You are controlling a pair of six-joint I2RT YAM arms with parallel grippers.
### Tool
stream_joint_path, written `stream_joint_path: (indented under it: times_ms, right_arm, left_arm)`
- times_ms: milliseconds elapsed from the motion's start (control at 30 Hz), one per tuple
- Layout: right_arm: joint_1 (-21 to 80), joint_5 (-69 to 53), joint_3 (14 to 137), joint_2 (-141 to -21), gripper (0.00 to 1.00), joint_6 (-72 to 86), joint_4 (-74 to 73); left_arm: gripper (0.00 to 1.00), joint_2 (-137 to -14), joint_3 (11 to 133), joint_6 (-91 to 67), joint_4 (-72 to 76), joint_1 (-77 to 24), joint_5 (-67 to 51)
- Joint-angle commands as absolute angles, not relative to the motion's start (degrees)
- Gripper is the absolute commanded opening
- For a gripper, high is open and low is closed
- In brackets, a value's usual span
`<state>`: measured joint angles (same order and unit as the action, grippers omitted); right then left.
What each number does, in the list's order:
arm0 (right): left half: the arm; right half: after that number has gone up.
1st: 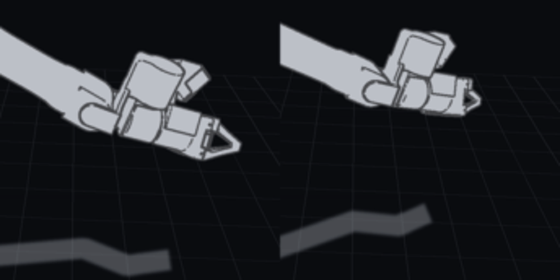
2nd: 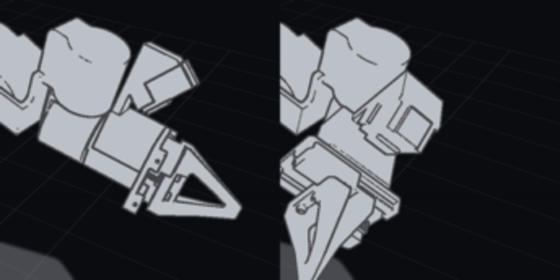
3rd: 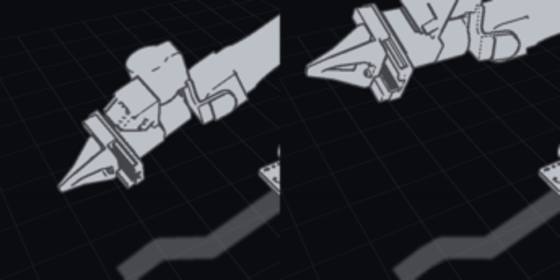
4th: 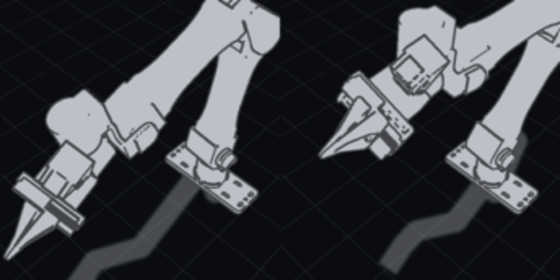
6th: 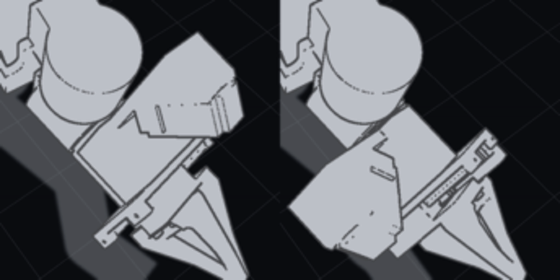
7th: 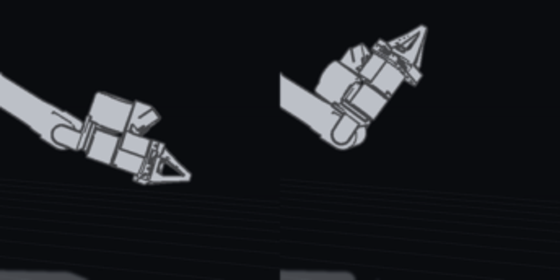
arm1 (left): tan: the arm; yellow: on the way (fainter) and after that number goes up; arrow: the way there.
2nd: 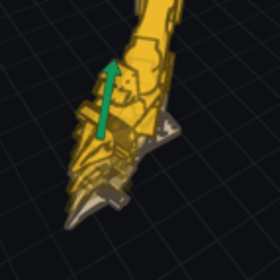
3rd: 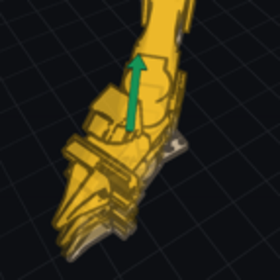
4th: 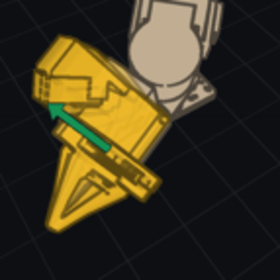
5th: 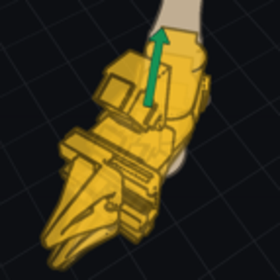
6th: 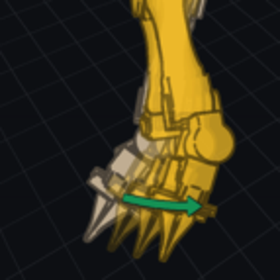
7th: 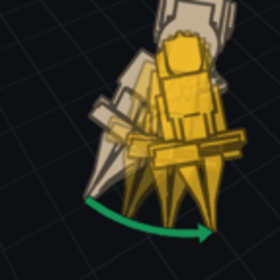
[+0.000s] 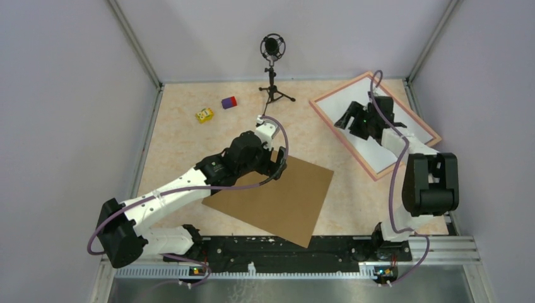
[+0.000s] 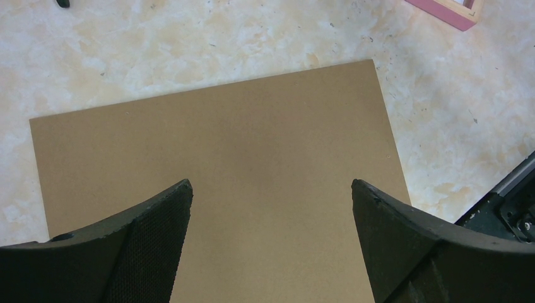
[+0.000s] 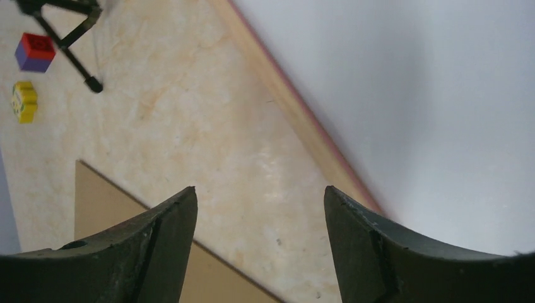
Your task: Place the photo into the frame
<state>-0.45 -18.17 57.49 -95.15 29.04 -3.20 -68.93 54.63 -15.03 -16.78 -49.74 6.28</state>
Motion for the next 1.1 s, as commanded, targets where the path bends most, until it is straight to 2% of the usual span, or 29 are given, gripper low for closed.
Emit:
stream_joint_path:
  times_ms: [0, 67, 133, 267, 367, 533, 667, 833, 1067]
  right_arm:
    - [7.4, -16.1, 62.1, -88.8, 0.75, 23.2, -19.2]
    - [9.0, -24.2, 56.9, -88.7, 0.81, 26.1, -17.4]
    - [10.2, -28.7, 52.0, -88.2, 0.82, 27.5, -14.5]
    - [10.1, -28.2, 46.0, -85.0, 0.81, 27.8, -12.7]
    - [9.8, -27.7, 42.8, -81.4, 0.80, 27.6, -11.8]
    - [7.3, -29.6, 38.6, -80.6, 0.80, 26.0, -12.9]
    - [6.0, -31.1, 36.2, -80.8, 0.80, 25.1, -11.8]
    - [5.9, -24.7, 39.1, -80.5, 0.81, 21.5, -13.5]
    - [6.5, 0.3, 52.8, -82.5, 0.81, 15.1, -22.7]
  left_arm:
    - [0.98, -69.0, 55.7, -14.7, -14.8, -49.9, 5.7]
    - [0.98, -70.0, 55.2, -15.4, -14.2, -49.9, 4.6]
    - [0.98, -71.0, 54.8, -17.1, -13.8, -49.8, 4.0]
    - [0.98, -76.0, 54.4, -26.0, -16.4, -49.5, 2.8]
    - [0.98, -80.2, 52.3, -33.0, -19.2, -47.6, -2.3]
    - [0.99, -79.4, 44.4, -40.6, -18.3, -36.1, -7.0]
    - [0.98, -75.3, 43.7, -40.6, -19.2, -30.2, -3.3]
    - [0.98, -74.9, 45.7, -39.8, -23.0, -27.1, 2.5]
    - [0.98, -73.6, 43.5, -41.5, -22.3, -22.3, -2.8]
